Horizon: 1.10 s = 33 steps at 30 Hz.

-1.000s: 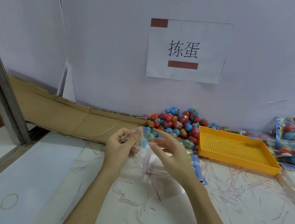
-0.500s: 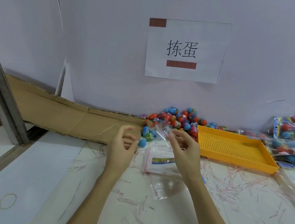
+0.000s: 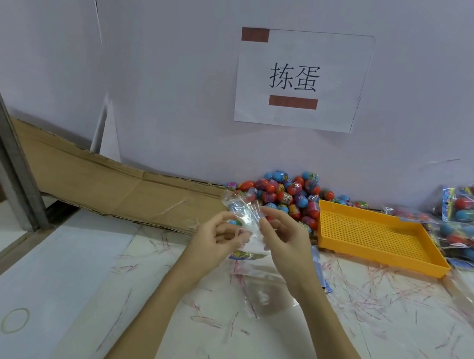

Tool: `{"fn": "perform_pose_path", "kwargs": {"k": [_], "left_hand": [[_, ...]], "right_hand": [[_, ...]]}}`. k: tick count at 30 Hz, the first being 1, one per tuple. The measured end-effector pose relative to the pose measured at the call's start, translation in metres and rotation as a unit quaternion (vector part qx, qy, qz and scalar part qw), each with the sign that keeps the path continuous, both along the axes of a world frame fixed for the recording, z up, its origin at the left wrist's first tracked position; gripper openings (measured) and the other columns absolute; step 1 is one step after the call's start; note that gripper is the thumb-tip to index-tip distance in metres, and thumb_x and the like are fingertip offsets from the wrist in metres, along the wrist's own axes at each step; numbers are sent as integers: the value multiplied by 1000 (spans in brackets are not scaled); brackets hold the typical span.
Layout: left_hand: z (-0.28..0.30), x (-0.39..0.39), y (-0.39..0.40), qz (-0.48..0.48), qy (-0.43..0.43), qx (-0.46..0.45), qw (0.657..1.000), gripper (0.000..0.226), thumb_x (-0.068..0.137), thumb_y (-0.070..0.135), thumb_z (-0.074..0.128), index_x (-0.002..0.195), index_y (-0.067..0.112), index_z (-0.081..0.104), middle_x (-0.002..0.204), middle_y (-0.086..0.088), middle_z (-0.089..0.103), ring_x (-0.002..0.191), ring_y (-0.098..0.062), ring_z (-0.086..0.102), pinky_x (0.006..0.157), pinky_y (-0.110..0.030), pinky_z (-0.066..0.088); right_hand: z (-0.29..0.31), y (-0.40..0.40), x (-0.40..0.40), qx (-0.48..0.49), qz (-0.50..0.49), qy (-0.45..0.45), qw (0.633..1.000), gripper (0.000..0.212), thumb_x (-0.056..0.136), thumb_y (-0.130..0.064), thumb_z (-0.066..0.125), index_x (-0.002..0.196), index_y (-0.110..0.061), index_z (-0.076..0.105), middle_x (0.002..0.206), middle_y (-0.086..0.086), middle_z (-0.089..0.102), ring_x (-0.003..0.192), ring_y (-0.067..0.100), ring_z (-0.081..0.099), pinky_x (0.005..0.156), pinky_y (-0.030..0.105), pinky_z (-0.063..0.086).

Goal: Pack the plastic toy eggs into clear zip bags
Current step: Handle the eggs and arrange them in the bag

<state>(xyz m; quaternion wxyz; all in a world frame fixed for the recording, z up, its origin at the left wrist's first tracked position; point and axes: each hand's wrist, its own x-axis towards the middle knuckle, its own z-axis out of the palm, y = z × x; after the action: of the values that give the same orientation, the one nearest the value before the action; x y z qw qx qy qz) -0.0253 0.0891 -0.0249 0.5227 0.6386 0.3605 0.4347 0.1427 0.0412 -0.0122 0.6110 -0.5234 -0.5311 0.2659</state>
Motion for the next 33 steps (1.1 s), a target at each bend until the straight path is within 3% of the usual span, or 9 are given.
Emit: {"fn": "perform_pose_path", "kwargs": {"k": [6, 11, 13, 16, 19, 22, 27, 30, 33], "left_hand": [[-1, -6, 0, 131, 114, 160, 972, 13, 97, 12, 71, 96, 24, 76, 83, 14, 75, 81, -5, 70, 73, -15, 54], [-6, -11, 2, 162, 339, 262, 889, 43, 93, -6, 57, 126, 16, 75, 144, 3, 54, 134, -17, 40, 113, -29, 34], [-4, -10, 0, 176, 317, 286, 887, 23, 100, 14, 61, 110, 18, 81, 139, 6, 59, 131, -14, 42, 111, -33, 34], [1, -8, -3, 245, 239, 292, 893, 39, 97, 36, 69, 64, 15, 76, 97, 11, 68, 100, -11, 51, 84, -29, 45], [6, -8, -1, 250, 202, 261, 910, 16, 87, 20, 83, 89, 16, 67, 104, 8, 58, 100, -8, 46, 80, -18, 39], [6, -10, -1, 160, 195, 220, 942, 40, 88, 7, 77, 120, 22, 59, 122, 10, 54, 115, -6, 45, 98, -22, 39], [16, -9, -8, 36, 134, 133, 981, 28, 97, 19, 53, 100, 21, 81, 105, 13, 74, 113, -8, 57, 100, -31, 44], [17, -6, -12, 24, 111, 122, 986, 33, 106, 28, 54, 85, 18, 78, 78, 19, 71, 80, 3, 63, 79, -18, 45], [14, -7, -8, 66, 120, 129, 982, 27, 105, 24, 59, 82, 19, 73, 72, 16, 68, 68, -1, 59, 69, -20, 46]], "right_hand": [[2, 1, 1, 26, -43, -14, 999, 27, 99, -11, 63, 119, -28, 71, 79, 1, 71, 70, 10, 63, 64, 30, 56], [5, 3, 15, 42, -148, -18, 988, 41, 98, -13, 66, 137, -21, 56, 84, -2, 65, 79, 15, 65, 72, 45, 62], [4, 3, 16, 40, -165, -33, 985, 50, 97, -15, 67, 143, -22, 49, 86, -4, 64, 80, 11, 64, 71, 42, 63], [2, 3, 13, 43, -158, -55, 985, 51, 97, -15, 68, 142, -24, 46, 85, -6, 63, 80, 7, 64, 71, 43, 62], [0, 4, 7, 38, -135, -75, 987, 50, 98, -14, 66, 142, -25, 47, 82, -8, 63, 80, 9, 64, 69, 45, 62], [-2, 4, 3, 22, -105, -91, 990, 46, 99, -14, 64, 140, -28, 47, 81, -6, 65, 76, 13, 66, 67, 45, 62], [-4, 3, -2, 15, -84, -114, 990, 42, 100, -15, 63, 138, -26, 49, 80, -3, 65, 74, 12, 65, 66, 43, 61], [-3, 3, -1, 11, -86, -111, 990, 41, 100, -14, 63, 137, -25, 50, 80, -4, 65, 74, 13, 65, 66, 45, 61], [-3, 3, 3, 15, -107, -108, 988, 40, 99, -13, 63, 136, -24, 51, 80, -7, 64, 75, 12, 64, 67, 46, 61]]}}
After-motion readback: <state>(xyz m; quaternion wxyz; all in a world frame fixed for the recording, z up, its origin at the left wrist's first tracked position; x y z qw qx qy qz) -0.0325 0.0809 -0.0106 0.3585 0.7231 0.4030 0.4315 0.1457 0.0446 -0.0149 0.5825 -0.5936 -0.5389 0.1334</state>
